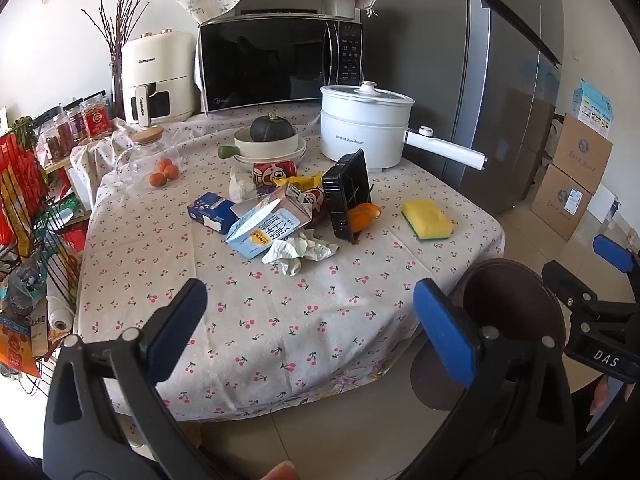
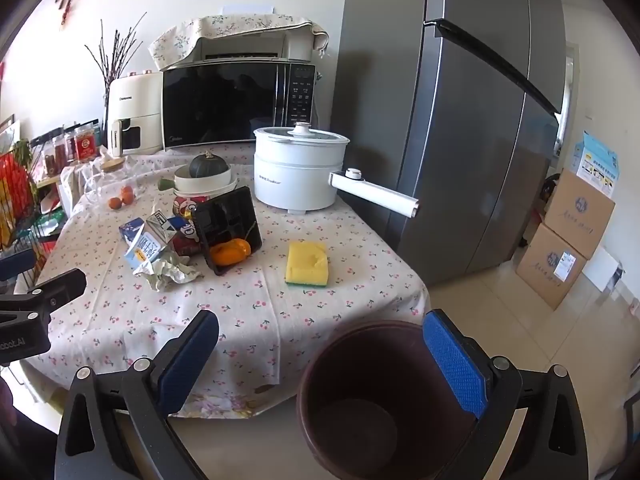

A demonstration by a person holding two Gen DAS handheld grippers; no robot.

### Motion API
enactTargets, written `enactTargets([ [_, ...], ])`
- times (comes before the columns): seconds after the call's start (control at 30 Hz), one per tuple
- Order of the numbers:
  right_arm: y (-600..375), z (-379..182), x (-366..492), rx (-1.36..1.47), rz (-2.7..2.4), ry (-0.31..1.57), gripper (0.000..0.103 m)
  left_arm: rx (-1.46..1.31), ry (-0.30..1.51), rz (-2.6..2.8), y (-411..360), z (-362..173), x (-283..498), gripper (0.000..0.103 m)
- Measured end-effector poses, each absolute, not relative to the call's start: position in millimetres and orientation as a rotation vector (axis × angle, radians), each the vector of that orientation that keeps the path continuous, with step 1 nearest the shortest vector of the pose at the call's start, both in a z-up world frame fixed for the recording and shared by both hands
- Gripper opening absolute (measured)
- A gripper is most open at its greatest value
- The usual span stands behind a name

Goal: Collect trash
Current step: 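Move both tools toward the cluttered table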

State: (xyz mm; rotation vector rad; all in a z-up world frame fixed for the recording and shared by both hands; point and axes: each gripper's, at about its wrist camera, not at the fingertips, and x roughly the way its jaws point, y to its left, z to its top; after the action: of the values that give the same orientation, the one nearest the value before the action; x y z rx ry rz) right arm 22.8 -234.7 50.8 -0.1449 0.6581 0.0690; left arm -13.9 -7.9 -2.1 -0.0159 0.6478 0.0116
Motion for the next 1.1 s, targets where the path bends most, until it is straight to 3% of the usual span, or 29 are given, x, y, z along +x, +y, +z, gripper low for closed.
enactTargets([
  [1.1, -232.2, 50.3, 20.8, -0.147, 0.069, 0.659, 0.103, -0.016, 0.655, 0.009, -9.1, -0.6, -12.8, 0.103],
])
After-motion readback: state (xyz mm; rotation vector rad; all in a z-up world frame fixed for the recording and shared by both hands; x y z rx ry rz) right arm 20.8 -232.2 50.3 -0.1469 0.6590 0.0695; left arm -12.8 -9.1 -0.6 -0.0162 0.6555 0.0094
